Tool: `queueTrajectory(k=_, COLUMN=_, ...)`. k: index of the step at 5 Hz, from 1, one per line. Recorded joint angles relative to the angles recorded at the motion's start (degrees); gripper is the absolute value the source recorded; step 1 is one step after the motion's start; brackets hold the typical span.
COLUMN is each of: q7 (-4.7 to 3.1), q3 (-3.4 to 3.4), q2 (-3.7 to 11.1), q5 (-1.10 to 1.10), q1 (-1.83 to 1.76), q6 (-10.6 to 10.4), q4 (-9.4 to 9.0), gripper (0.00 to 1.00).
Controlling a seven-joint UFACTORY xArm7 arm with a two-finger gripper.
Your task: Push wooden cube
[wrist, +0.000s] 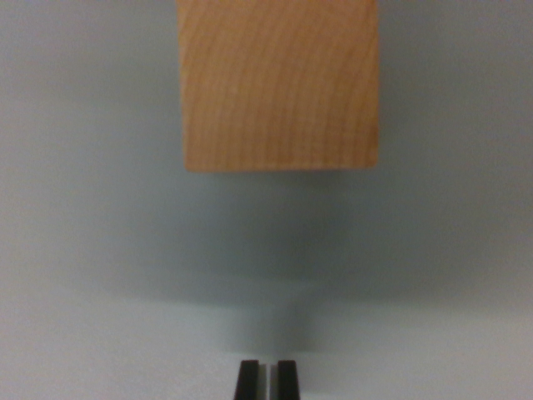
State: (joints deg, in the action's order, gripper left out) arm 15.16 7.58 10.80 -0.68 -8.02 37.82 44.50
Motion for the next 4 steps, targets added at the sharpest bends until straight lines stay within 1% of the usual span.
queueTrajectory(k=1, q7=-0.03, q3=-0.03, q2=0.25, q5=-0.02, q1=0.01, q6=0.1, q4=0.39, gripper=1.0)
queueTrajectory(k=2, q7=-0.03, q3=-0.03, q2=0.25, q5=-0.02, q1=0.01, q6=0.1, q4=0.39, gripper=1.0)
queueTrajectory(k=3, q7=-0.1, q3=-0.09, q2=0.81, q5=-0.07, q1=0.03, q6=0.5, q4=1.27, gripper=1.0)
queueTrajectory(k=4, q7=-0.1, q3=-0.09, q2=0.81, q5=-0.07, q1=0.03, q6=0.5, q4=1.27, gripper=1.0)
